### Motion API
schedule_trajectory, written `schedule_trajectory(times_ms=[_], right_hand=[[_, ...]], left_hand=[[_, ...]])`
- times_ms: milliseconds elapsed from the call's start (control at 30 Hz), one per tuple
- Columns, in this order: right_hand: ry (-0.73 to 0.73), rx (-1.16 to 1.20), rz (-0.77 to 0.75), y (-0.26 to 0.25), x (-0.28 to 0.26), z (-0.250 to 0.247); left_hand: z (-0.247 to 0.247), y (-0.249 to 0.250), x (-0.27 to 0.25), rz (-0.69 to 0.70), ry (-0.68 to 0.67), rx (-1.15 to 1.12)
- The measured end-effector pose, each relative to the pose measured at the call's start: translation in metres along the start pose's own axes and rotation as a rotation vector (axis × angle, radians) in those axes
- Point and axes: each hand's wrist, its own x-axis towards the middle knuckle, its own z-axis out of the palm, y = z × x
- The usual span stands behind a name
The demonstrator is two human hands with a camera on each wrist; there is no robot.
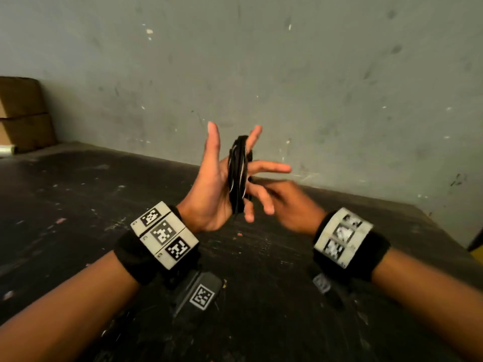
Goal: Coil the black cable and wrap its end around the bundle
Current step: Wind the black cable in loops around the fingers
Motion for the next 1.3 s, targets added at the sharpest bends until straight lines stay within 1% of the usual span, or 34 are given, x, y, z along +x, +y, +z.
schedule_trajectory(times_ms=[100,200,267,333,467,567,700,767,933,1000,1100,1167,1233,1300], right_hand=[[-0.051,-0.026,0.041,-0.013,-0.014,0.036],[-0.201,-0.148,0.061,-0.026,-0.021,0.048],[-0.22,-0.211,0.037,-0.037,-0.025,0.042],[-0.195,-0.257,-0.016,-0.048,-0.028,0.031],[-0.247,-0.436,-0.099,-0.06,-0.034,0.009],[-0.259,-0.526,-0.135,-0.065,-0.036,-0.004],[-0.316,-0.529,-0.145,-0.062,-0.026,-0.02],[-0.323,-0.514,-0.159,-0.056,-0.022,-0.026],[-0.277,-0.512,-0.233,-0.045,-0.019,-0.029],[-0.225,-0.502,-0.258,-0.04,-0.021,-0.023],[-0.116,-0.485,-0.271,-0.034,-0.022,-0.016],[-0.073,-0.502,-0.309,-0.032,-0.021,-0.009],[-0.068,-0.501,-0.356,-0.028,-0.02,0.002],[-0.08,-0.426,-0.37,-0.024,-0.019,0.015]], left_hand=[[-0.008,0.001,0.009,0.074,0.122,-0.034],[-0.014,-0.001,0.013,0.093,0.228,0.047],[-0.017,-0.005,0.013,0.065,0.278,0.148],[-0.019,-0.012,0.01,0.024,0.319,0.249],[-0.015,-0.02,0.005,-0.027,0.38,0.396],[-0.018,-0.028,0.002,-0.053,0.378,0.444],[-0.018,-0.042,-0.003,-0.118,0.317,0.426],[-0.013,-0.048,-0.006,-0.156,0.276,0.467],[-0.005,-0.053,-0.012,-0.218,0.222,0.442],[-0.004,-0.053,-0.016,-0.234,0.213,0.438],[-0.004,-0.055,-0.022,-0.268,0.242,0.459],[-0.009,-0.056,-0.026,-0.291,0.242,0.433],[-0.014,-0.055,-0.033,-0.324,0.243,0.366],[-0.021,-0.055,-0.041,-0.369,0.25,0.327]])
